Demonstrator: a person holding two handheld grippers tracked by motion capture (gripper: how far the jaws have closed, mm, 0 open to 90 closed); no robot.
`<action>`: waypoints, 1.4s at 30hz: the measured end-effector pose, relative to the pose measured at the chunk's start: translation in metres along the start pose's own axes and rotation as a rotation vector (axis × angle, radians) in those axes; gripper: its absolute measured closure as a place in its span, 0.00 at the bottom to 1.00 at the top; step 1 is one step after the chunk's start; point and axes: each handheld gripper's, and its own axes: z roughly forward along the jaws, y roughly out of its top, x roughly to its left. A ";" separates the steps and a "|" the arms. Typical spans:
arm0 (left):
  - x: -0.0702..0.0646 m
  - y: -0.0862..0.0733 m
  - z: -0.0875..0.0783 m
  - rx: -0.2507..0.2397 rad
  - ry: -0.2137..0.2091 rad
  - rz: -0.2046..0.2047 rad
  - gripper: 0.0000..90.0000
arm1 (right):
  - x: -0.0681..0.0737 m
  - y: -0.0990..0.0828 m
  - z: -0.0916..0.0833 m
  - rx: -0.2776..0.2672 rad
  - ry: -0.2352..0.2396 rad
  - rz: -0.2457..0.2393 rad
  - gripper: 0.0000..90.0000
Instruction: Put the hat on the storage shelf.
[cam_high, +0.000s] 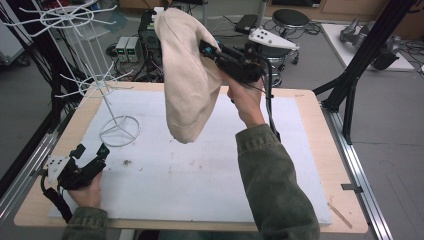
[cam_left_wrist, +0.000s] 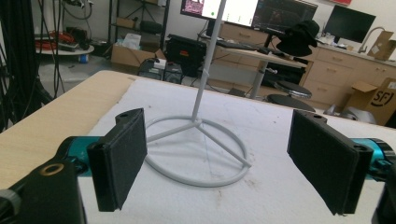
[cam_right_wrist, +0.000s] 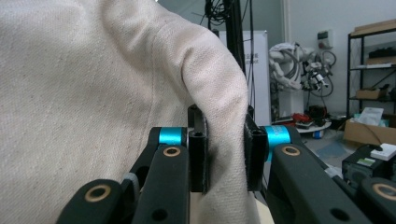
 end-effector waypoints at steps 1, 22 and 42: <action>0.000 0.000 0.000 0.000 -0.001 0.000 0.22 | 0.001 0.003 0.006 -0.001 0.006 -0.003 0.86; -0.005 -0.001 0.003 0.005 -0.020 0.010 0.22 | 0.024 0.050 0.103 0.053 0.098 -0.083 0.85; -0.007 0.000 -0.003 -0.005 -0.013 0.024 0.22 | 0.033 0.043 0.210 0.175 0.054 -0.152 0.84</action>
